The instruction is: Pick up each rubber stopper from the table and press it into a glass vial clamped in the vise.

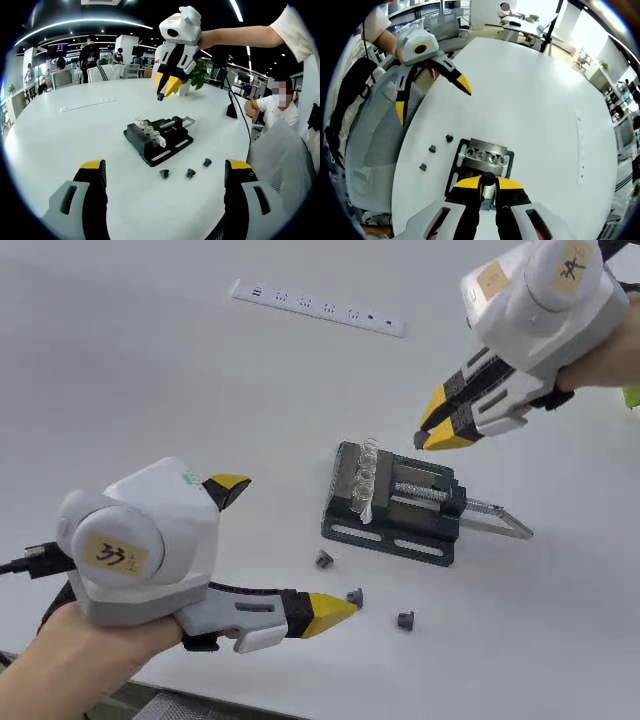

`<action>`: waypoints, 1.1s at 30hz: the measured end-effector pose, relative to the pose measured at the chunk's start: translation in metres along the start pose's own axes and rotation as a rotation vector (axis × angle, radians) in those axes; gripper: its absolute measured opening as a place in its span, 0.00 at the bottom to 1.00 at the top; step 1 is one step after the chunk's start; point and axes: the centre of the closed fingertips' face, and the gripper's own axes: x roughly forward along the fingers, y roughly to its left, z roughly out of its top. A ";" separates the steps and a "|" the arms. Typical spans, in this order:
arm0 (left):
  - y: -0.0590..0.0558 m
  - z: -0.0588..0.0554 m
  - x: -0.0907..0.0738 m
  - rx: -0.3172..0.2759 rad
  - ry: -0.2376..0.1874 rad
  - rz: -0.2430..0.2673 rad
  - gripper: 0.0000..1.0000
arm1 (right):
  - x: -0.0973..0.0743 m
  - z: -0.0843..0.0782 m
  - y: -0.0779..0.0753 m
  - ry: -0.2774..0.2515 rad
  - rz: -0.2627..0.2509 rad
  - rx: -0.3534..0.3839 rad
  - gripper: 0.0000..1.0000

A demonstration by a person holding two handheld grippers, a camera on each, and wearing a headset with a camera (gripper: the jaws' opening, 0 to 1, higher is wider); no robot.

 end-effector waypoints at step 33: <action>0.002 -0.009 0.011 -0.022 0.028 -0.030 0.98 | 0.053 0.012 -0.018 0.025 0.076 -0.035 0.06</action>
